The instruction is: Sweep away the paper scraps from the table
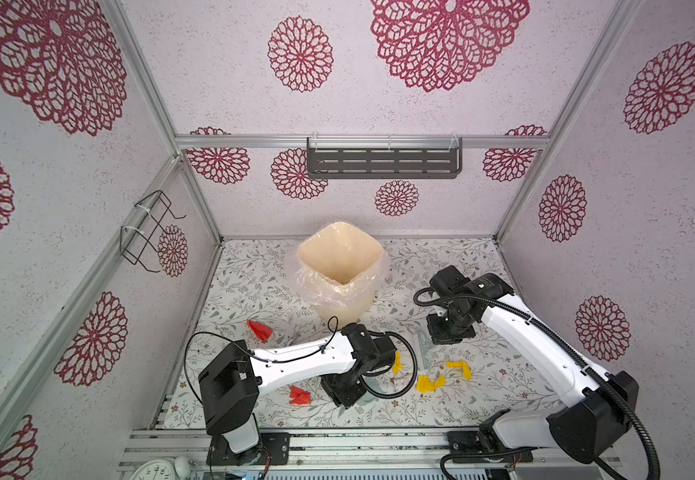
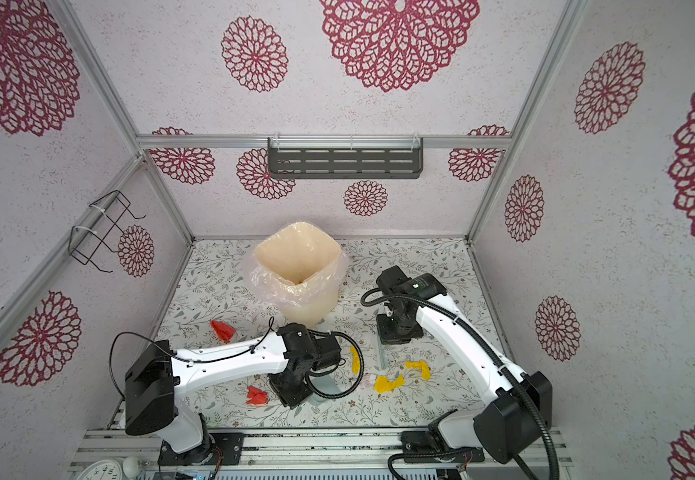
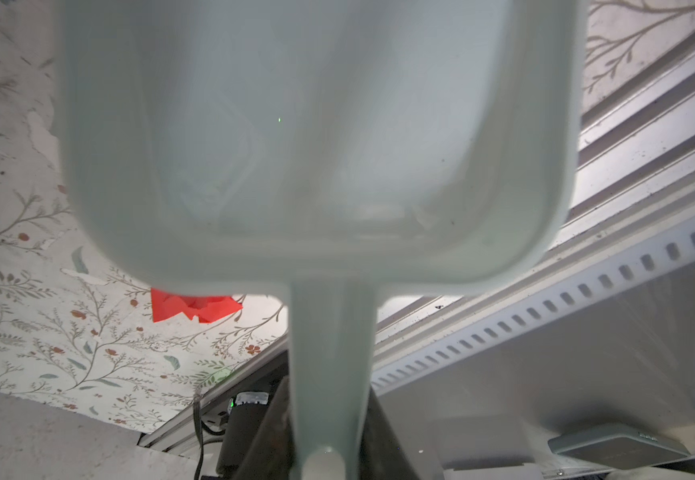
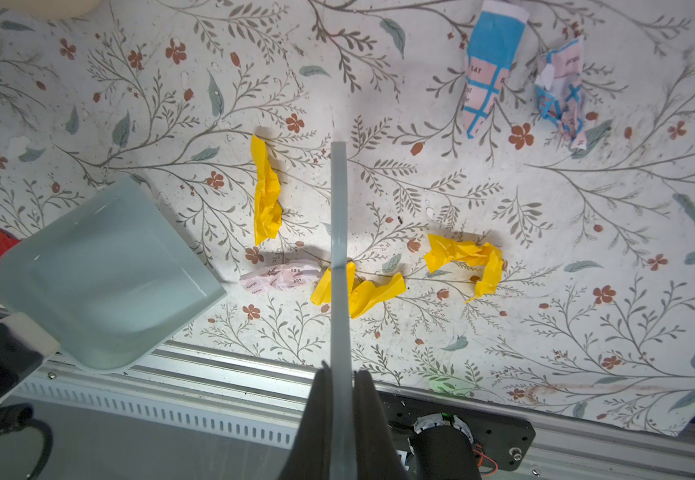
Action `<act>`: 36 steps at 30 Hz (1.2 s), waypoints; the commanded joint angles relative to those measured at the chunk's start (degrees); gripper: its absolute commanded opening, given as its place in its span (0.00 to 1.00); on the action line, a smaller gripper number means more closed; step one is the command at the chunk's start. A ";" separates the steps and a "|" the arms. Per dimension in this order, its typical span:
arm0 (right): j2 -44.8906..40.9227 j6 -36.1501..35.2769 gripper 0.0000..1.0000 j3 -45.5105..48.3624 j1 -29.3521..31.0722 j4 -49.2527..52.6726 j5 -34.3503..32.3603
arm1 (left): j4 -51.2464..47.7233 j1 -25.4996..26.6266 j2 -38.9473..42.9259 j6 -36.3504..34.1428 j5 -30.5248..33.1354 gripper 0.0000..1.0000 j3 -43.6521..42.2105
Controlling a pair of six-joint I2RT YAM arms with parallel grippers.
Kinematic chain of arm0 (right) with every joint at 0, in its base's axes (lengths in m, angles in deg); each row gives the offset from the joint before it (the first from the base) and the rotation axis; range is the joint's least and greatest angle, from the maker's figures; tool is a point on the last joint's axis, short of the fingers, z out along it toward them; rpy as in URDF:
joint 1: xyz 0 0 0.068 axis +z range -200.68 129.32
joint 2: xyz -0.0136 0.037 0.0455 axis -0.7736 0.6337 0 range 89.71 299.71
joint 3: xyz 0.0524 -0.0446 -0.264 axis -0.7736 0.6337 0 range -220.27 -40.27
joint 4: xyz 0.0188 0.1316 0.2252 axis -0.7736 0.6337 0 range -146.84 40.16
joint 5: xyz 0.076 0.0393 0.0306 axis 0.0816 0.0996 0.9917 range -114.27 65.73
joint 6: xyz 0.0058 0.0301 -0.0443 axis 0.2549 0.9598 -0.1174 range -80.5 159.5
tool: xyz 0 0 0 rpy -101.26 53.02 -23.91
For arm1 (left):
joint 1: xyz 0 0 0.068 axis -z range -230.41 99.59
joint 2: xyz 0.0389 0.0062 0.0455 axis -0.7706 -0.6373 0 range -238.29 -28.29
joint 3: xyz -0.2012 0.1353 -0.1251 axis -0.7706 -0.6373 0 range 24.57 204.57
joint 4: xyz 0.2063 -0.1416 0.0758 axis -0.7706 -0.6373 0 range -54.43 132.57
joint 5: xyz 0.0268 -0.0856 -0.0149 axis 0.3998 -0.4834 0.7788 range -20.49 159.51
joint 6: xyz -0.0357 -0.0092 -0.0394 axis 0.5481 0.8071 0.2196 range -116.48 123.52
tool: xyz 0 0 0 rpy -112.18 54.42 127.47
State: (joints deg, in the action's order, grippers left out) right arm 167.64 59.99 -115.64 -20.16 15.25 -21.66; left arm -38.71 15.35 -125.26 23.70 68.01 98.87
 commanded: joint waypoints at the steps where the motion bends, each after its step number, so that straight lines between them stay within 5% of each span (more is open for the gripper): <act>1: -0.60 -1.15 0.00 -0.63 -0.20 2.78 -2.00 | -0.38 1.69 1.14 -0.09 -0.92 0.00 0.29; 36: -0.19 6.90 0.00 0.44 6.16 -4.63 11.93 | 6.01 3.64 -0.37 -2.45 -4.53 0.00 -0.04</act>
State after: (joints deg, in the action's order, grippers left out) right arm 167.62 64.82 -113.85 -14.89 11.64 -12.30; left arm -33.50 18.12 -125.30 20.90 64.18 98.87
